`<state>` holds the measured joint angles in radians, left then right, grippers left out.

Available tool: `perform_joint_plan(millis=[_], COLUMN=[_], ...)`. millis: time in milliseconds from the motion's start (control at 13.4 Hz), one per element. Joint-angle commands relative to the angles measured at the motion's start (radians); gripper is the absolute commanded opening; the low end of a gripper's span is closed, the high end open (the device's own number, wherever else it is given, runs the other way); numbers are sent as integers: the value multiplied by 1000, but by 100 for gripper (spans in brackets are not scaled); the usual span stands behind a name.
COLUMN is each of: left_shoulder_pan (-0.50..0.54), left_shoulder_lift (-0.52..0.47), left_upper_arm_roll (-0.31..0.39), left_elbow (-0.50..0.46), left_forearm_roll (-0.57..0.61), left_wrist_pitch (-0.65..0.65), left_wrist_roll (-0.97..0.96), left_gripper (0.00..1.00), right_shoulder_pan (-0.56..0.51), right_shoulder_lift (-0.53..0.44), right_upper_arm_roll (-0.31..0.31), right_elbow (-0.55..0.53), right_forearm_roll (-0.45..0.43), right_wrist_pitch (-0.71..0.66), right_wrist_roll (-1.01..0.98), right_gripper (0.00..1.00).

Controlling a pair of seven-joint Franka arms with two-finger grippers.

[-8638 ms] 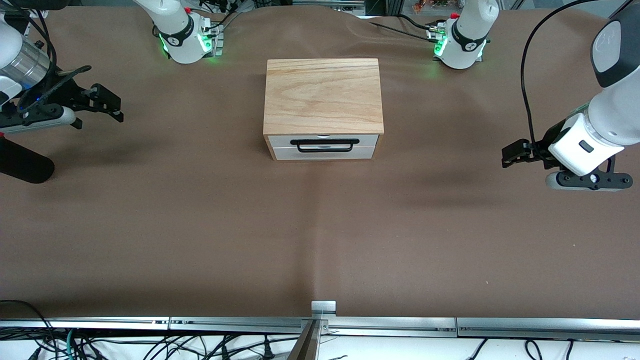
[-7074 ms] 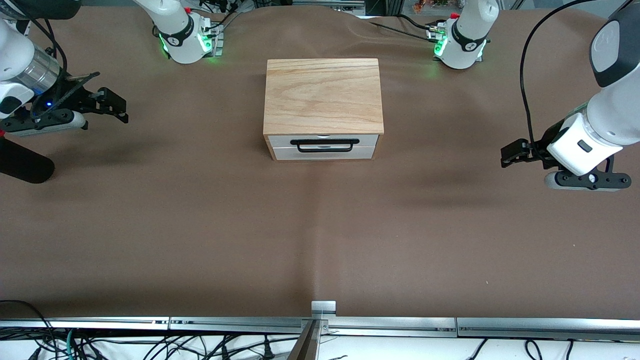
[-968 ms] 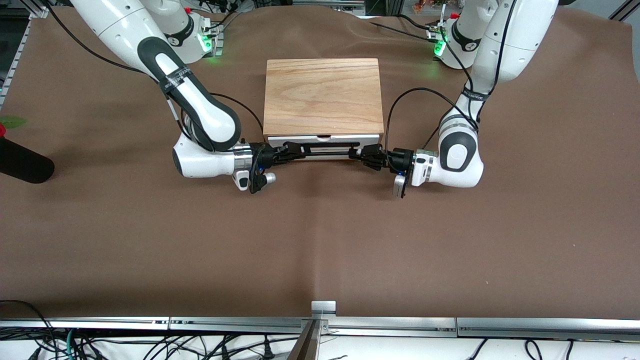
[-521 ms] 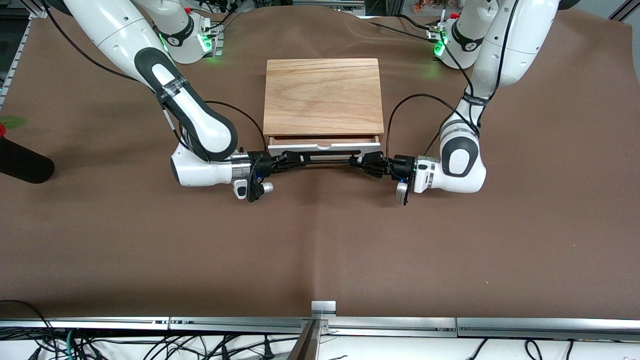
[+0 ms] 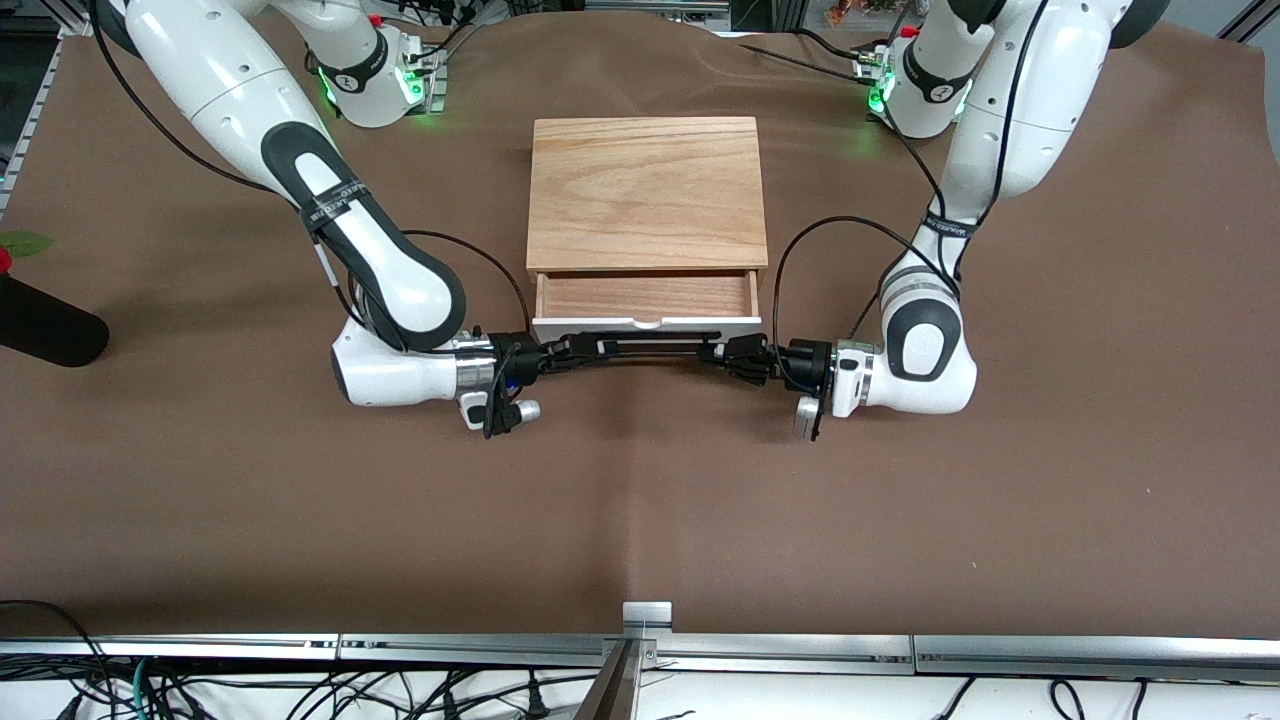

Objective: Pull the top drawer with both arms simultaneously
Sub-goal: 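Pull the handle outward with both grippers to slide the drawer open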

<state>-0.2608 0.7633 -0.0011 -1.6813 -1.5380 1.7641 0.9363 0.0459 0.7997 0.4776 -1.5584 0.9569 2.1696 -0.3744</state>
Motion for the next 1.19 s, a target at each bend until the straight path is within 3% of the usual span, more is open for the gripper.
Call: perform_joint_plan(millis=[0,372,596,1117], left_shoulder_pan=[6,12,11,12], left_shoulder_lift=[82,186,234,244], left_upper_arm_roll=[-4,0,13,52], left_elbow=[96,230,288,359], left_forearm_roll=[-13,-10,-8,-7], left_wrist_pitch=[-11,-9,-6,-8], left_wrist_roll=[-28,-82,-88,-189], left_gripper=[5,5,5,4], right_shoulder_pan=[-9,-5,-5,-1], right_shoulder_lift=[71,139,147,138], right_upper_arm_roll=[12,12,12,13], right_elbow=[119,256,281,285], right_forearm_roll=[-21,-95,-96,-95], right_wrist_pitch=[-24,-71,-77,-76], right_wrist_roll=[63,156,164,175], right_gripper=[0,0,0,0])
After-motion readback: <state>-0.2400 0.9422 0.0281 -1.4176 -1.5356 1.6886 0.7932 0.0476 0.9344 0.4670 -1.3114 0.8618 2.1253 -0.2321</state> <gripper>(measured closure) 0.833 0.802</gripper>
